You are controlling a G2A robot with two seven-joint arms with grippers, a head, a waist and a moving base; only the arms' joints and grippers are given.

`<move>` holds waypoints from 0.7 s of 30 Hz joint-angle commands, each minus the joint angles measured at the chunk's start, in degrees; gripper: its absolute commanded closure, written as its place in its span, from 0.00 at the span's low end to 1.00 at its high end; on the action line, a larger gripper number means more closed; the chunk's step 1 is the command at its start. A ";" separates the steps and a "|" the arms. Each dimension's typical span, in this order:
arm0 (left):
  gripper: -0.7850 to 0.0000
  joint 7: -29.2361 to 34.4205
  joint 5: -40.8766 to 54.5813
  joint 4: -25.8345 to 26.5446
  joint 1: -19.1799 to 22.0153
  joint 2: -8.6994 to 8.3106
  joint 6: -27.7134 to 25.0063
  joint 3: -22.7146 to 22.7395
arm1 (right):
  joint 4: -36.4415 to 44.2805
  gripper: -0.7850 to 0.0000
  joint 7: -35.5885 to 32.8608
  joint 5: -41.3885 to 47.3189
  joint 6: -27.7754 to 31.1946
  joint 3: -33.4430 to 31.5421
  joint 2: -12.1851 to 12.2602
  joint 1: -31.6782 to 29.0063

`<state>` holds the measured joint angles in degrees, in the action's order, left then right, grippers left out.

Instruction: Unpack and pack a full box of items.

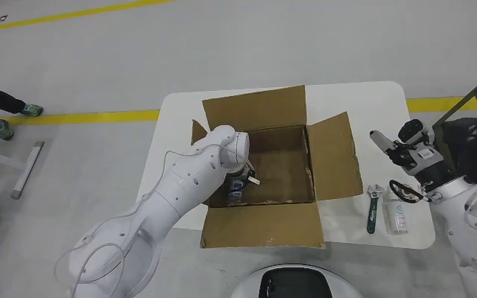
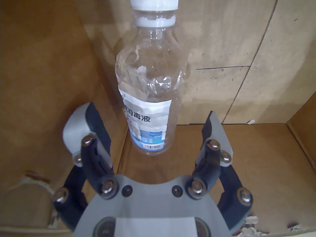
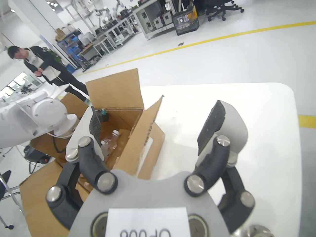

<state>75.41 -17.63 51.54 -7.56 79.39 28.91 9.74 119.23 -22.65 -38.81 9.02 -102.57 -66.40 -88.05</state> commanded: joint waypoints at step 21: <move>0.00 6.06 2.55 25.52 8.21 -13.52 -6.09 9.68 | 0.30 0.00 -14.72 -13.71 -2.04 -1.45 1.26 -2.70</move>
<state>80.84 -7.37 74.44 0.57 67.86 23.44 17.47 119.56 -36.73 -52.86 6.61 -103.89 -65.19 -90.78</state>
